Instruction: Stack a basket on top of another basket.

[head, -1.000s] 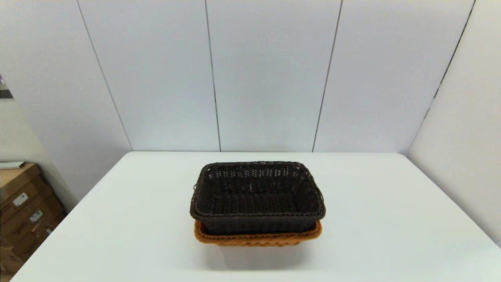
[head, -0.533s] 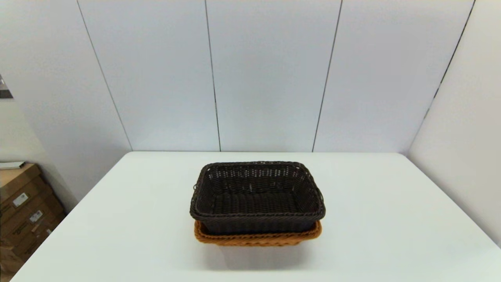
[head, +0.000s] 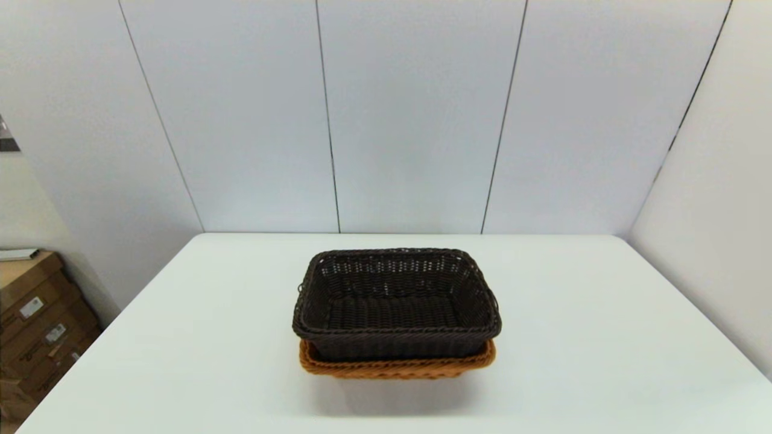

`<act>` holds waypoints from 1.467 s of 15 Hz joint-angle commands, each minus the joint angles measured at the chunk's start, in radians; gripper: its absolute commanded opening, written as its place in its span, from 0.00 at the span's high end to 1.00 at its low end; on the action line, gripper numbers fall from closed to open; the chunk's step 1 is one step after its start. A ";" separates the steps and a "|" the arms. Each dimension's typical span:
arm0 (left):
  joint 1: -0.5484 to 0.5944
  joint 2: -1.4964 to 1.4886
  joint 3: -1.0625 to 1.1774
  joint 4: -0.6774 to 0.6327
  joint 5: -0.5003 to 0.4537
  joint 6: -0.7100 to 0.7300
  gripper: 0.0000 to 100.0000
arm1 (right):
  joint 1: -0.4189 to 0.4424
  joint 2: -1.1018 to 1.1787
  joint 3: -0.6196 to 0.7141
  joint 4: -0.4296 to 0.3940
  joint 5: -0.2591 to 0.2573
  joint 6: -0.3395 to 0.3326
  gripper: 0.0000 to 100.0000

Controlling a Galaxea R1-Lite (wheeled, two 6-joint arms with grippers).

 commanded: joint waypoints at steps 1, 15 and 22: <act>0.000 0.000 0.000 0.000 0.001 -0.001 0.00 | 0.000 -0.002 0.016 -0.005 -0.005 0.010 0.00; 0.000 0.000 0.000 0.000 0.001 -0.001 0.00 | 0.000 -0.002 0.016 -0.005 -0.004 0.015 0.00; 0.000 0.000 0.000 0.000 0.001 -0.001 0.00 | 0.000 -0.002 0.016 -0.005 -0.002 0.017 0.00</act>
